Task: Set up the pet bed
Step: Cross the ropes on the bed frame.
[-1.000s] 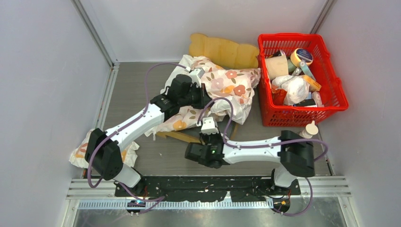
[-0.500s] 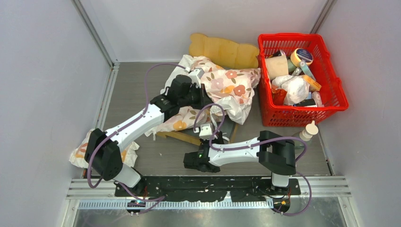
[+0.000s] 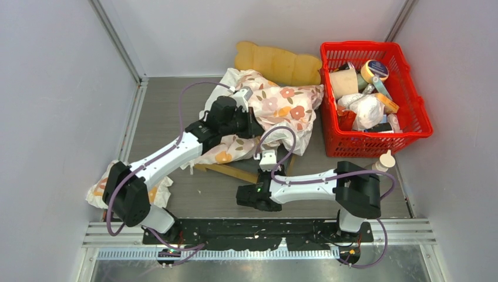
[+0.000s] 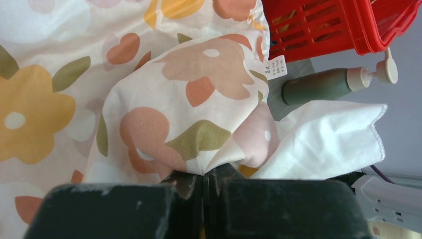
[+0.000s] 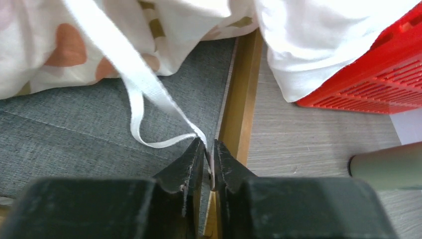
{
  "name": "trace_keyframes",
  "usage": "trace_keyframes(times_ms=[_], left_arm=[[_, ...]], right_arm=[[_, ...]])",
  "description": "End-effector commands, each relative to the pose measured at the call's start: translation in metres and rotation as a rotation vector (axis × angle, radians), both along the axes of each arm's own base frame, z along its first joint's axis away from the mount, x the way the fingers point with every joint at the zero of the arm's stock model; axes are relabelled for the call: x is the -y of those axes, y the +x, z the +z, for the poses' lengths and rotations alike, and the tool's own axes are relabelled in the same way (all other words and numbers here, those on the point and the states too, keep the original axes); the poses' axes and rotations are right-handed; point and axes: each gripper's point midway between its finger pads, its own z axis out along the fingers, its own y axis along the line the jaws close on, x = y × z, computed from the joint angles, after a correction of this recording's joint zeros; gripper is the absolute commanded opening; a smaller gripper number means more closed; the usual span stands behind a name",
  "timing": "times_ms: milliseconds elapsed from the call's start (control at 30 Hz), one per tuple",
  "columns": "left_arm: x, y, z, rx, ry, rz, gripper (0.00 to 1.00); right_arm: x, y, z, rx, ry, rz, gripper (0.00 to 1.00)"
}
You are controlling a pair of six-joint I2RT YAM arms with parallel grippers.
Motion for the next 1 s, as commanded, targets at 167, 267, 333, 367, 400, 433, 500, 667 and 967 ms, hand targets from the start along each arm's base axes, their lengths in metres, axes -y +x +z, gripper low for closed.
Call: trace_keyframes(times_ms=[167,267,333,367,400,433,500,667,967], left_arm=[[0.005,-0.015,0.020,0.111,-0.049,-0.063,0.00],[0.001,-0.020,0.010,0.117,-0.020,-0.053,0.00],[0.002,-0.023,0.005,0.135,0.007,-0.057,0.00],[0.003,-0.026,0.003,0.141,0.017,-0.065,0.00],[0.005,-0.030,0.001,0.145,0.023,-0.077,0.00],[0.006,-0.033,-0.002,0.152,0.034,-0.089,0.00],[0.008,-0.039,-0.007,0.172,0.057,-0.108,0.00],[0.013,-0.055,0.003,0.267,0.087,-0.135,0.04],[0.013,-0.092,-0.002,0.347,0.106,-0.164,0.35]], right_arm=[[-0.002,-0.012,0.020,-0.103,0.163,0.046,0.46],[-0.002,-0.020,0.013,-0.173,0.166,0.094,0.54],[-0.003,-0.027,0.011,-0.220,0.183,0.138,0.64],[-0.010,-0.031,0.013,-0.248,0.234,0.169,0.76],[-0.009,-0.034,0.011,-0.267,0.220,0.197,0.78],[-0.016,-0.039,0.016,-0.291,0.278,0.236,0.83],[-0.021,-0.047,0.022,-0.332,0.320,0.299,0.90],[-0.028,-0.070,0.053,-0.397,0.453,0.484,0.89],[-0.001,-0.089,0.122,-0.299,0.731,0.658,0.88]])
